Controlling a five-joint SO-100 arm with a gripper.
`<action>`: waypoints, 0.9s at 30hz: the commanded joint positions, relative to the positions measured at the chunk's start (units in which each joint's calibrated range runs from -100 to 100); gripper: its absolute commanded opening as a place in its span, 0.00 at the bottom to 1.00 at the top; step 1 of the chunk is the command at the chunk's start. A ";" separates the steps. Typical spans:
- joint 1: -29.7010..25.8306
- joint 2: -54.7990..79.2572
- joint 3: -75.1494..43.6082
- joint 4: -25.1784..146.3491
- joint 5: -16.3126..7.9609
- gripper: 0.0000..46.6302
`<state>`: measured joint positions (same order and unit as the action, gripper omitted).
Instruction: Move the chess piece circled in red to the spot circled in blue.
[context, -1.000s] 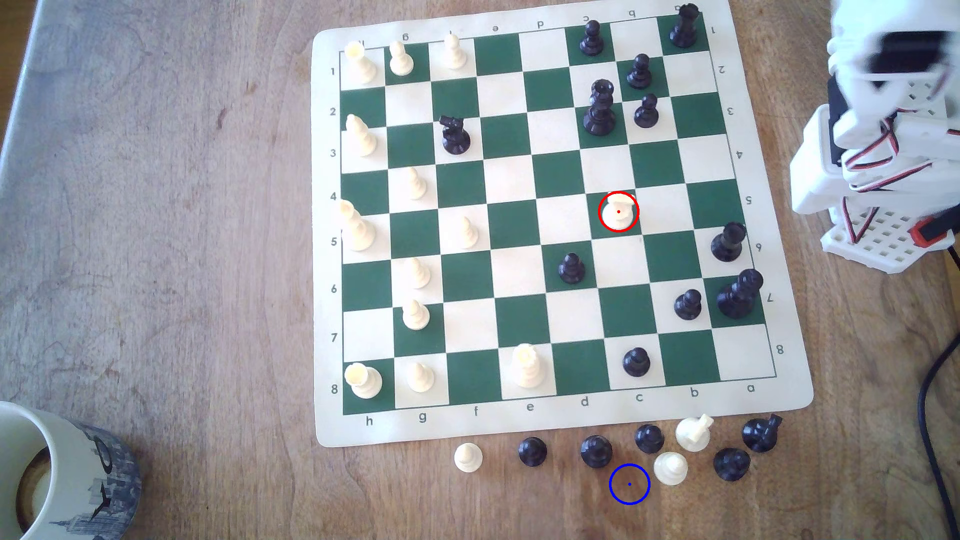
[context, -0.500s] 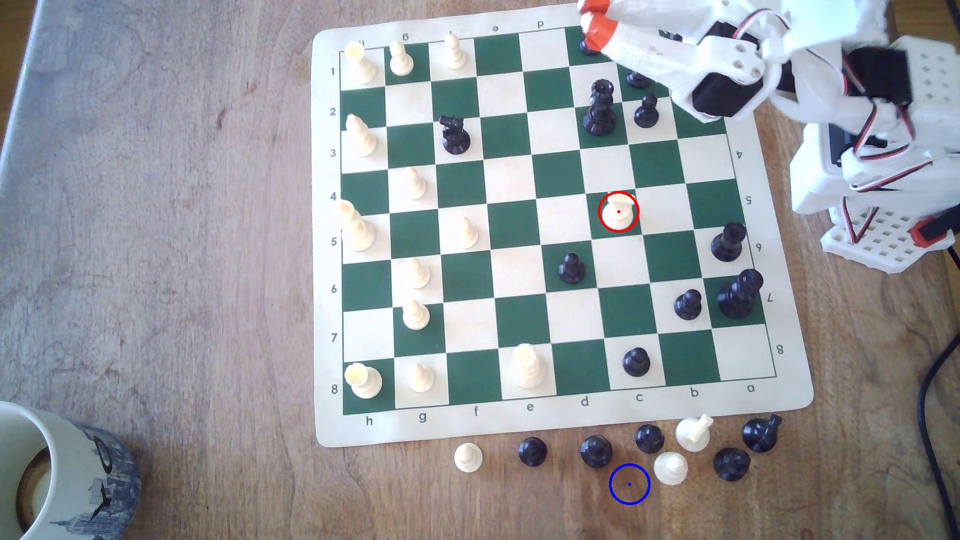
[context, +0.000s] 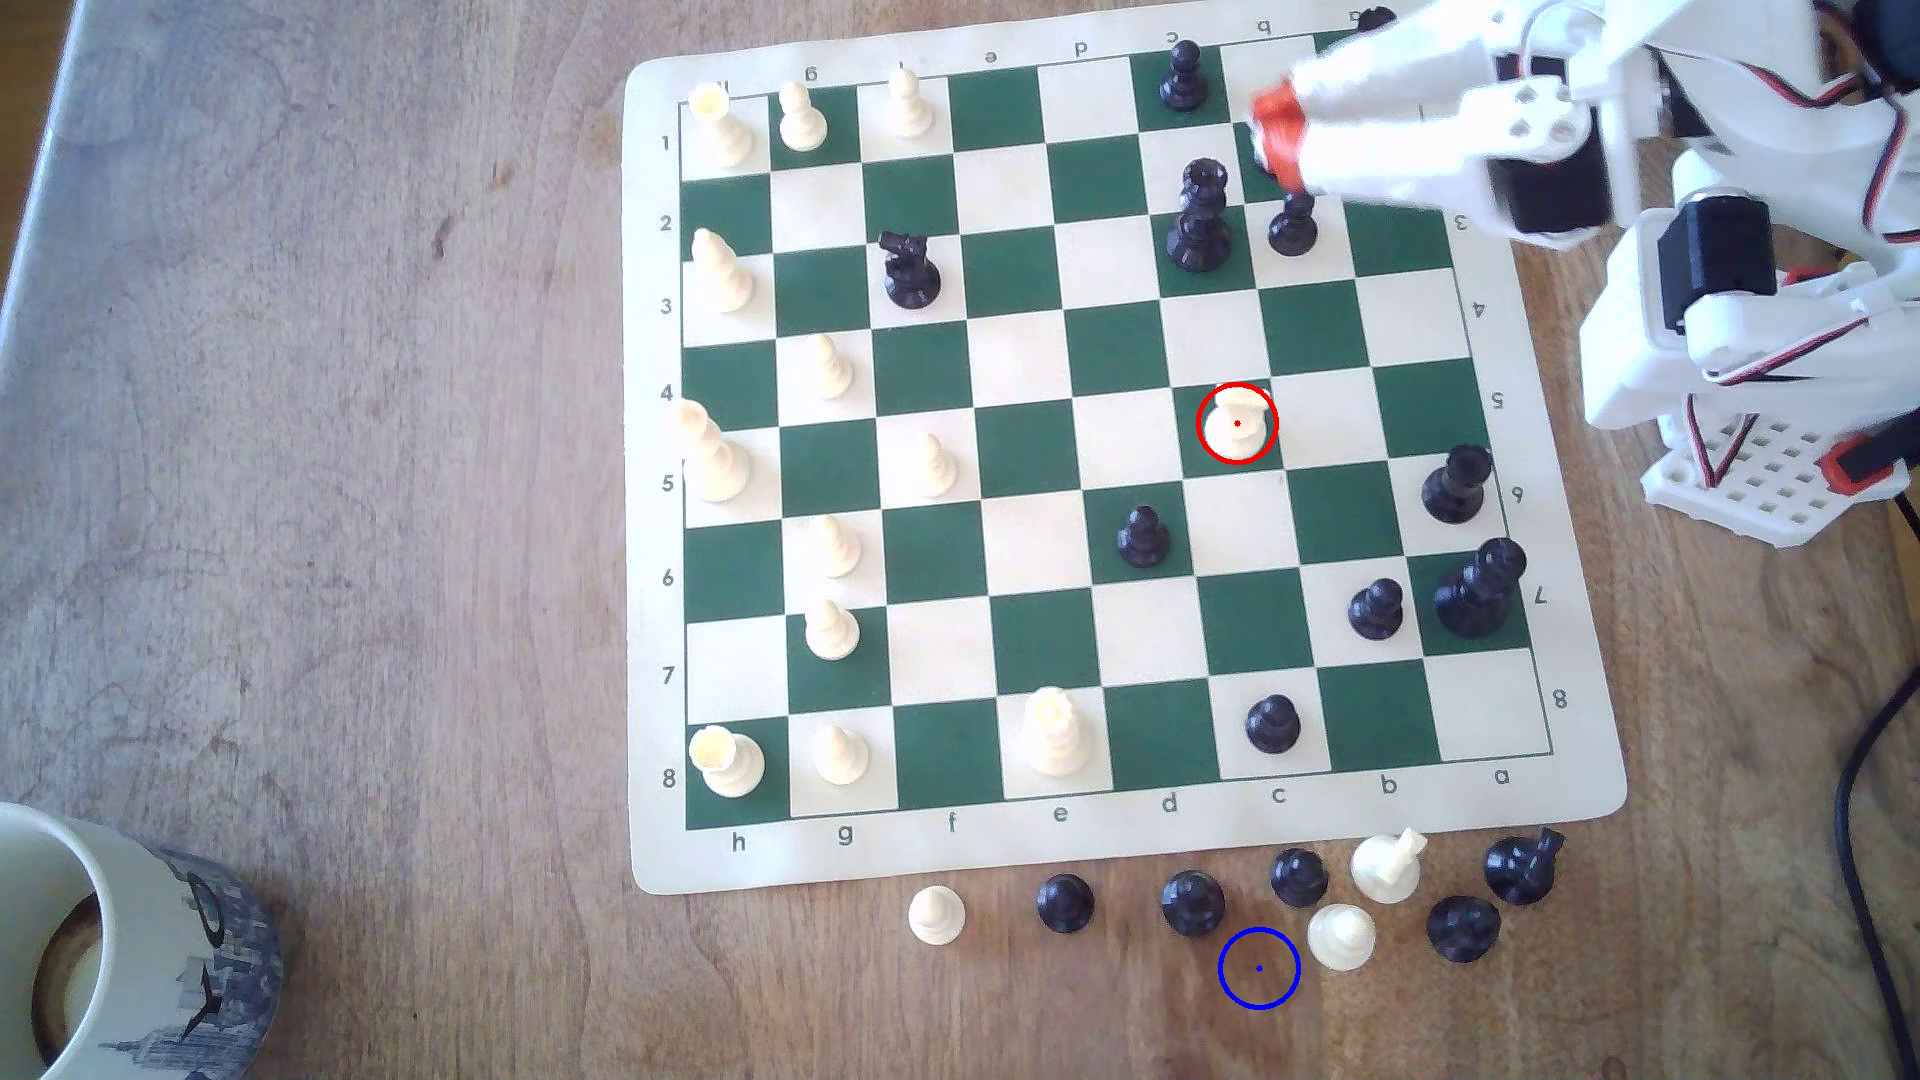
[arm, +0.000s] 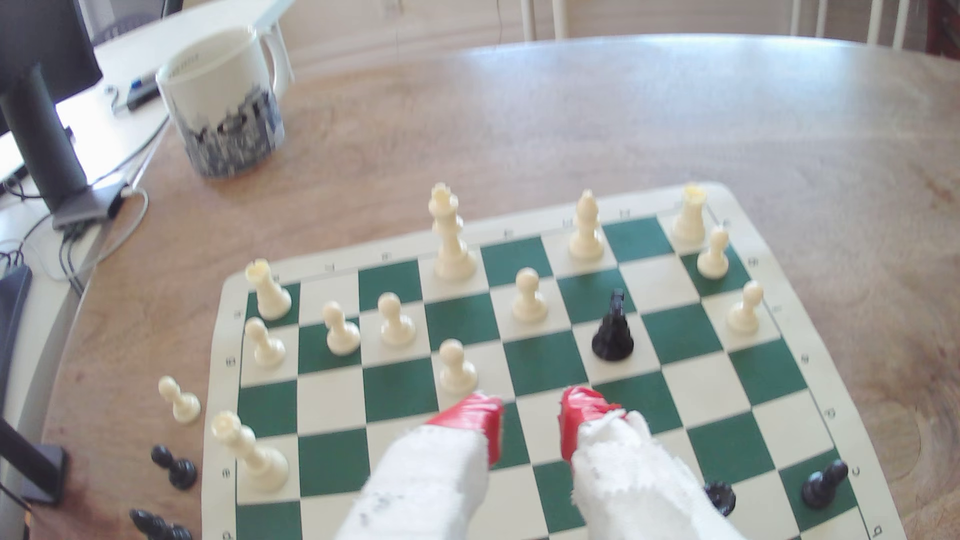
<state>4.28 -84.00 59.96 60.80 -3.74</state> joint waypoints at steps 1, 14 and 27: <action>-0.56 7.00 -6.47 5.05 -0.63 0.27; -4.24 40.11 -19.26 10.95 -2.05 0.25; -3.85 49.62 -16.90 7.02 -2.10 0.28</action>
<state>-0.59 -35.15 44.78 69.32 -6.28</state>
